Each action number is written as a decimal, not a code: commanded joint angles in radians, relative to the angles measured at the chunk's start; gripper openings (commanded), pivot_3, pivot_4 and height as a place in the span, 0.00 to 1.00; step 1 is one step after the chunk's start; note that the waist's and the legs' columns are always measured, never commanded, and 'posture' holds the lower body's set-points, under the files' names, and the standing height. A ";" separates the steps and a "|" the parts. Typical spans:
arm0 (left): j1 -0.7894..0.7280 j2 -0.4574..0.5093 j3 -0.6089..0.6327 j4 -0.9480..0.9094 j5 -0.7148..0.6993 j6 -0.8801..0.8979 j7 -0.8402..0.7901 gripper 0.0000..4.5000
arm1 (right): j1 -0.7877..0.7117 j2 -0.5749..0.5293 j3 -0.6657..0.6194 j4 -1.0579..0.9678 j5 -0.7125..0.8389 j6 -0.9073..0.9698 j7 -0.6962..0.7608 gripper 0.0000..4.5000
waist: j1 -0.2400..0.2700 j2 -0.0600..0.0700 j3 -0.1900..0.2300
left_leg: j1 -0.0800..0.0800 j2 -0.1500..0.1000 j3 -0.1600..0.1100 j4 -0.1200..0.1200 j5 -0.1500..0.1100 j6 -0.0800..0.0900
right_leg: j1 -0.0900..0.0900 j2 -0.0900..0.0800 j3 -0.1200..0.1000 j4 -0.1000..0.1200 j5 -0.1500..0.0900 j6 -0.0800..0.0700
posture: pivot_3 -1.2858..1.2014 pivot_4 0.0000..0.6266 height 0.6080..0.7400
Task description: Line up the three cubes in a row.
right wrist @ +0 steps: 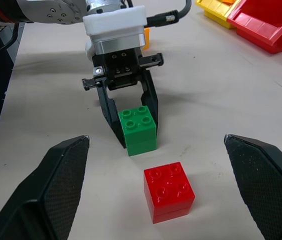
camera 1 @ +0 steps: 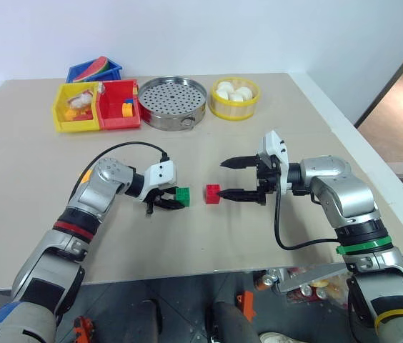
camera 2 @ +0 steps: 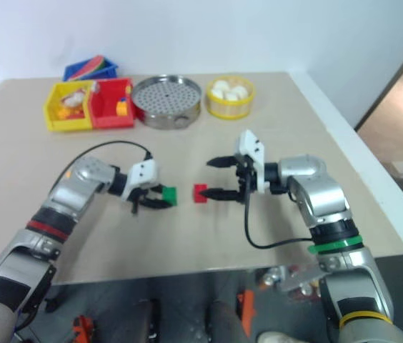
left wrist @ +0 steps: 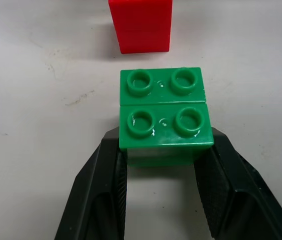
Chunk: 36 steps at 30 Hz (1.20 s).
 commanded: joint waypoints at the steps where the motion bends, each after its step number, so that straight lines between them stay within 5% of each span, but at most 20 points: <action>1: -0.015 -0.004 0.001 -0.005 0.003 -0.003 0.003 0.75 | -0.017 -0.002 -0.030 -0.015 0.001 -0.030 -0.001 1.00 | 0.000 0.000 0.000 | 0.000 0.000 0.000 0.000 0.000 0.000 | 0.000 0.000 0.000 0.000 0.000 0.000 | 0.52 0.24 1.00; 5: -0.019 0.014 -0.004 -0.024 0.017 -0.030 0.006 0.99 | -0.018 0.000 -0.027 -0.011 -0.003 -0.042 -0.003 1.00 | 0.000 0.000 0.000 | 0.000 0.000 0.000 0.000 0.000 0.000 | 0.000 0.000 0.000 0.000 0.000 0.000 | 0.52 0.24 1.00; 12: 0.025 0.154 0.100 -0.311 -0.083 0.176 -0.043 0.99 | -0.019 -0.001 -0.037 -0.022 -0.005 -0.047 -0.017 1.00 | -0.005 0.000 0.000 | 0.000 0.001 0.000 0.000 0.000 0.000 | -0.001 0.001 0.001 0.000 0.000 0.000 | 0.52 0.24 1.00; 18: 0.116 0.221 0.308 -0.509 -0.189 0.455 0.139 0.99 | -0.022 -0.008 -0.050 -0.023 -0.003 -0.062 -0.030 1.00 | -0.003 0.000 0.000 | 0.000 0.001 0.000 0.000 0.000 0.000 | -0.001 0.001 0.001 0.001 0.000 0.000 | 0.52 0.24 1.00; 24: 0.223 0.039 0.560 -0.614 -0.122 0.503 0.674 0.99 | -0.030 0.013 -0.045 -0.004 0.002 -0.070 -0.028 1.00 | -0.001 0.000 0.000 | 0.000 0.001 -0.001 0.002 0.000 0.000 | 0.001 0.000 0.001 0.000 0.001 0.001 | 0.52 0.24 1.00; 30: 0.347 -0.167 0.601 -0.750 -0.027 0.483 1.051 0.99 | -0.055 0.023 -0.029 0.045 -0.016 -0.100 0.002 1.00 | 0.000 -0.001 0.000 | -0.001 0.000 0.000 0.005 0.000 0.000 | 0.001 0.000 0.002 0.000 0.003 0.003 | 0.52 0.24 1.00; 36: 0.426 -0.297 0.581 -0.838 0.033 0.488 1.259 0.99 | -0.094 0.031 -0.020 0.107 -0.039 -0.130 0.031 1.00 | 0.000 -0.001 0.000 | 0.000 0.000 0.001 0.007 0.000 0.000 | 0.002 0.000 0.003 0.000 0.006 0.004 | 0.52 0.24 1.00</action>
